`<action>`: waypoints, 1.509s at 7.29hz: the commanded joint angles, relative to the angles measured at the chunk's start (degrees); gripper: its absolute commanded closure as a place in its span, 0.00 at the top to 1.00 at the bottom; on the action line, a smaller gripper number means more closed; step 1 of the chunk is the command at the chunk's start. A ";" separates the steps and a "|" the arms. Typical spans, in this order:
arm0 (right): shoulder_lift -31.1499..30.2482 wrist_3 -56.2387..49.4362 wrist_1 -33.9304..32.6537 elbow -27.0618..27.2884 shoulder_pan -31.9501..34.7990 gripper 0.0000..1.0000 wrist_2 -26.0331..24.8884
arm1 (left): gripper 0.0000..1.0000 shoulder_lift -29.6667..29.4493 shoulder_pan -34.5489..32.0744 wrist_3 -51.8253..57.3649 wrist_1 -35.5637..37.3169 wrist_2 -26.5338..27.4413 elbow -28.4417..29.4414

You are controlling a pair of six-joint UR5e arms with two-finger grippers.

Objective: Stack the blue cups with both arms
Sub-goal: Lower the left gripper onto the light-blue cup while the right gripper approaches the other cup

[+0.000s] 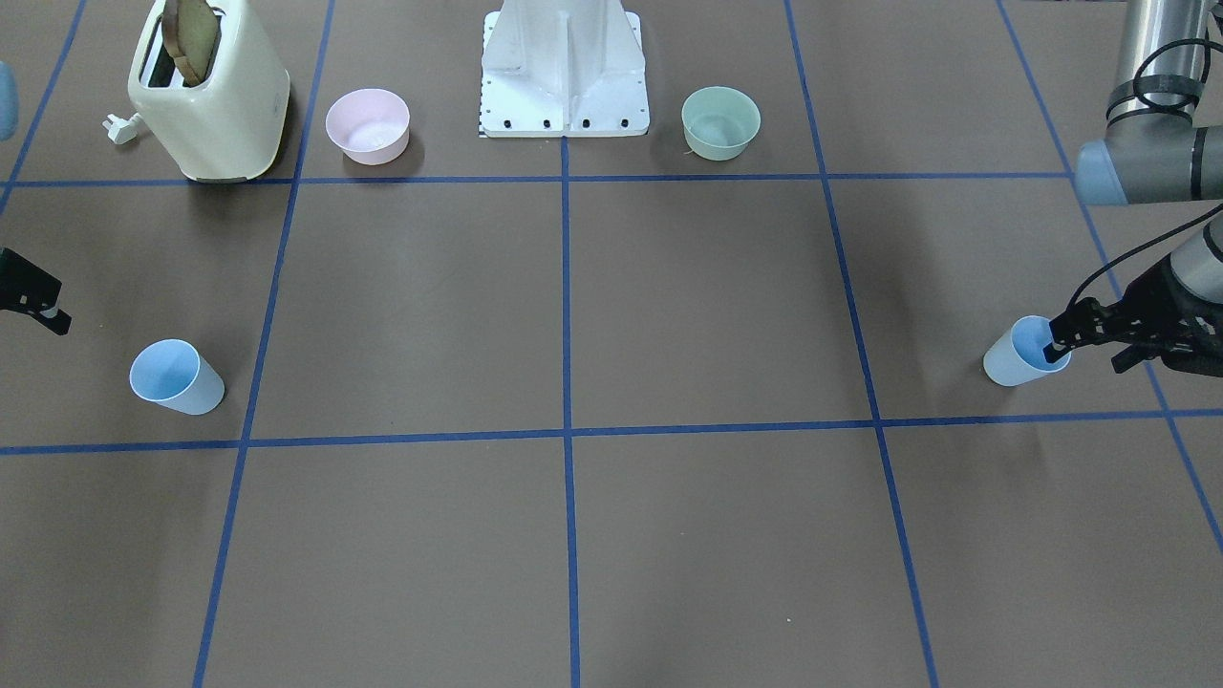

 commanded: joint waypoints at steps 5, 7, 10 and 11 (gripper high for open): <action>0.20 -0.09 -0.24 -0.44 -0.04 1.00 -0.35 | 0.98 1.61 0.44 0.16 -1.81 0.00 -0.07; 0.28 -0.09 -0.24 -0.80 -0.04 1.00 -0.44 | 0.96 1.61 1.06 0.07 -1.81 0.00 -0.07; 0.63 -0.09 -0.33 -1.24 -0.13 1.00 -0.44 | 0.84 1.52 1.15 -0.02 -1.81 0.00 -0.16; 0.72 -0.09 -0.42 -1.15 -0.04 1.00 -0.44 | 0.82 1.52 1.15 -0.02 -1.81 0.00 -0.16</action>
